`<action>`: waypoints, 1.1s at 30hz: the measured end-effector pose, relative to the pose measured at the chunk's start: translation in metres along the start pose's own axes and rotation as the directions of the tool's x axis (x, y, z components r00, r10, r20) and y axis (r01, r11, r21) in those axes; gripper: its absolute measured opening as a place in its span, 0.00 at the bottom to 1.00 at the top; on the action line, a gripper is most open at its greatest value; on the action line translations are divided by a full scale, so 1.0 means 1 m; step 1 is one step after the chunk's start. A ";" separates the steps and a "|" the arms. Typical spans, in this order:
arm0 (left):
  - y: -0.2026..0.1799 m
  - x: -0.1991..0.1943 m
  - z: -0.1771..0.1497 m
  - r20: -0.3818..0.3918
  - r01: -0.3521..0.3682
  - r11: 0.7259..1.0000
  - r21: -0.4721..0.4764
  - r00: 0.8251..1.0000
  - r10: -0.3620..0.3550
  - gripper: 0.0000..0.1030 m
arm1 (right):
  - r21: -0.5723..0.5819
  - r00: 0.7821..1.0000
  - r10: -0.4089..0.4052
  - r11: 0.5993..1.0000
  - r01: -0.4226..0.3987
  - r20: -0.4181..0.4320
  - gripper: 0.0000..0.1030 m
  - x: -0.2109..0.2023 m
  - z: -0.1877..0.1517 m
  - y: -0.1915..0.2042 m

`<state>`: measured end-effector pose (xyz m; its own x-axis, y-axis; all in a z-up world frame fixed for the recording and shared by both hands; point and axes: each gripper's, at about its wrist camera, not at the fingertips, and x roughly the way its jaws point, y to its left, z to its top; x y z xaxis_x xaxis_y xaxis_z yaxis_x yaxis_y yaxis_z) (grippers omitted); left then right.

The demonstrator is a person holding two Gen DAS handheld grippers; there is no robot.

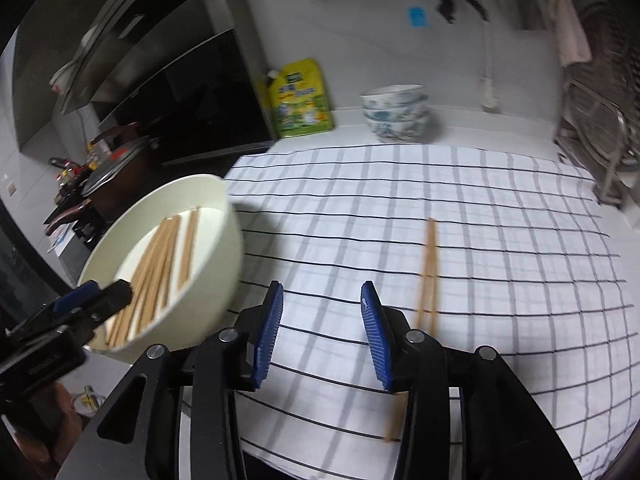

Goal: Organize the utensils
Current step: 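Move both open tools back over the remaining chopsticks on the cloth, then close the left tool on a chopstick while the right tool grasps another chopstick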

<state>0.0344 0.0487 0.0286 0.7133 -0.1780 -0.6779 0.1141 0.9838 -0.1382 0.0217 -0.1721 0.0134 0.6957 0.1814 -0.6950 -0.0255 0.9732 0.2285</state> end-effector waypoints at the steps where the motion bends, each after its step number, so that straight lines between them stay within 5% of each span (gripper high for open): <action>1: -0.005 0.000 0.000 0.000 0.008 1.000 0.007 1.000 -0.008 0.81 | 0.011 1.000 -0.018 1.000 0.018 0.000 0.40 -0.002 -0.002 -0.010; 11: -0.058 0.015 -0.007 -0.019 0.055 0.996 0.072 0.998 -0.054 0.87 | 0.037 0.991 -0.116 0.992 0.118 -0.063 0.41 0.015 -0.024 -0.064; 28: -0.091 0.048 -0.018 -0.088 0.061 0.990 0.125 0.995 -0.050 0.87 | -0.033 0.979 -0.156 0.988 0.153 -0.132 0.40 0.058 -0.038 -0.075; 33: -0.097 0.055 -0.021 -0.108 0.066 0.990 0.128 0.993 -0.052 0.87 | -0.067 0.975 -0.183 0.982 0.176 -0.127 0.15 0.059 -0.039 -0.072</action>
<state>0.0485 -0.0568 -0.0108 0.6278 -0.2301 -0.7436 0.2483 0.9646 -0.0889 0.0361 -0.2257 -0.0706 0.5921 0.0163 -0.8057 0.0493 0.9972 0.0564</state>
